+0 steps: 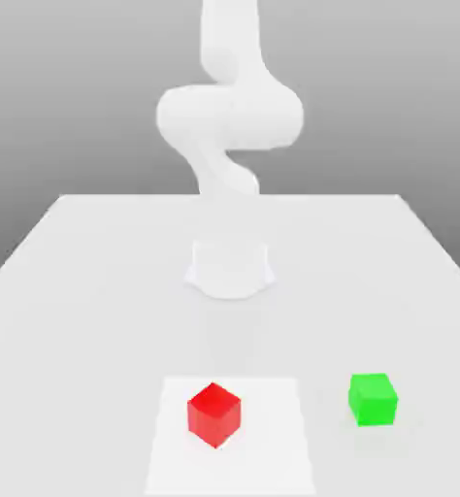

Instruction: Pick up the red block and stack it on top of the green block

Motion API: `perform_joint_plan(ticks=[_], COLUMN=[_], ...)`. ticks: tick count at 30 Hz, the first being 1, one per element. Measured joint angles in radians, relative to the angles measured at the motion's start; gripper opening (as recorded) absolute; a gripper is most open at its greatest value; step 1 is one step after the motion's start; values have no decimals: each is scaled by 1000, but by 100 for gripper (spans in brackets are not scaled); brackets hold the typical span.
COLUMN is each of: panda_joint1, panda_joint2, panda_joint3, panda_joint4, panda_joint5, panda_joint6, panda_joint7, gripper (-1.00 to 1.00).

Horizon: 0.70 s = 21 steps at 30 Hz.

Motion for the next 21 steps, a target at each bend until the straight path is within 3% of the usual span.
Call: perform_joint_plan(ticks=[11,21], panda_joint1=[-69,-101], panda_joint2=[407,770], panda_joint3=[51,56], panda_joint4=[-204,-368], panda_joint5=[42,-26], panda_joint6=[226,437], panda_joint7=[282,587], gripper=[0,0])
